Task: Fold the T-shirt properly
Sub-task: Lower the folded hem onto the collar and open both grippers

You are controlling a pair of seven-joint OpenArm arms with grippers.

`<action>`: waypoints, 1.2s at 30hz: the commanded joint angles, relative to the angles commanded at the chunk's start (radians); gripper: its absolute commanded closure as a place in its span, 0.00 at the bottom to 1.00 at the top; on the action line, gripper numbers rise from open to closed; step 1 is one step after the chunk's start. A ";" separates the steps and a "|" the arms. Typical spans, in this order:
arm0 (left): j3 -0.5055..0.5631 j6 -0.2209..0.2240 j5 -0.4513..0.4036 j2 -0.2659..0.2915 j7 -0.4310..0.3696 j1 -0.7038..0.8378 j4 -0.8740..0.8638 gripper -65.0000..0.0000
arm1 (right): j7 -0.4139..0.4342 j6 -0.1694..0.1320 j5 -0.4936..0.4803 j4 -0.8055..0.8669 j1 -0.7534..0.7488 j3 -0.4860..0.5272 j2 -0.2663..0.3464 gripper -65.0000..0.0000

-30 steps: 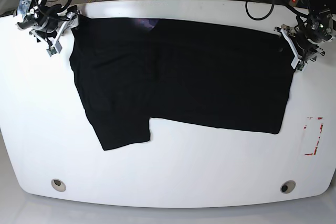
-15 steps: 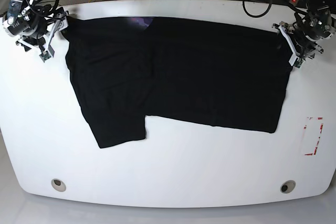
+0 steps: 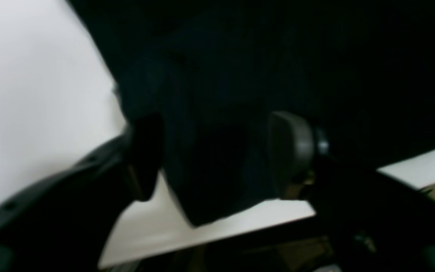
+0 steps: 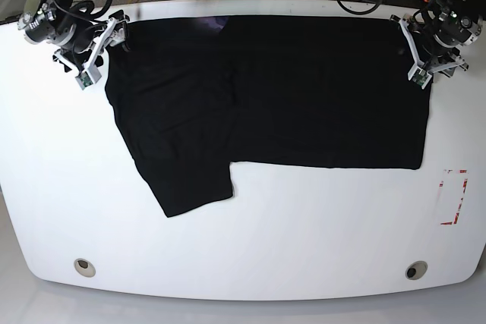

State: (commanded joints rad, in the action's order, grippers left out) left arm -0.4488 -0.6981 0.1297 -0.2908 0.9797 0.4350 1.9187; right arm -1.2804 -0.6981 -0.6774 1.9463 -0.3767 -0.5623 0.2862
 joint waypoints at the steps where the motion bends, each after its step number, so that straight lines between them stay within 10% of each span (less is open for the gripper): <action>1: -0.008 0.000 -0.002 0.017 0.003 -0.012 -0.005 0.31 | 0.000 0.000 0.000 -0.002 0.000 0.000 -0.006 0.23; 15: -0.028 0.000 -0.009 0.055 0.003 -0.003 -0.150 0.31 | 0.052 0.000 0.084 -0.213 0.020 0.051 0.014 0.23; 36: -0.123 0.000 -0.003 0.107 0.034 -0.043 0.031 0.31 | 0.049 0.000 0.110 -0.015 0.115 0.048 0.068 0.23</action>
State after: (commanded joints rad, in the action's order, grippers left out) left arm -0.5715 -0.6981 0.1266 -0.1834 1.0134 0.3920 1.9494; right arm -1.2313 -0.6981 -0.5669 1.9310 -0.2616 -0.5148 0.3537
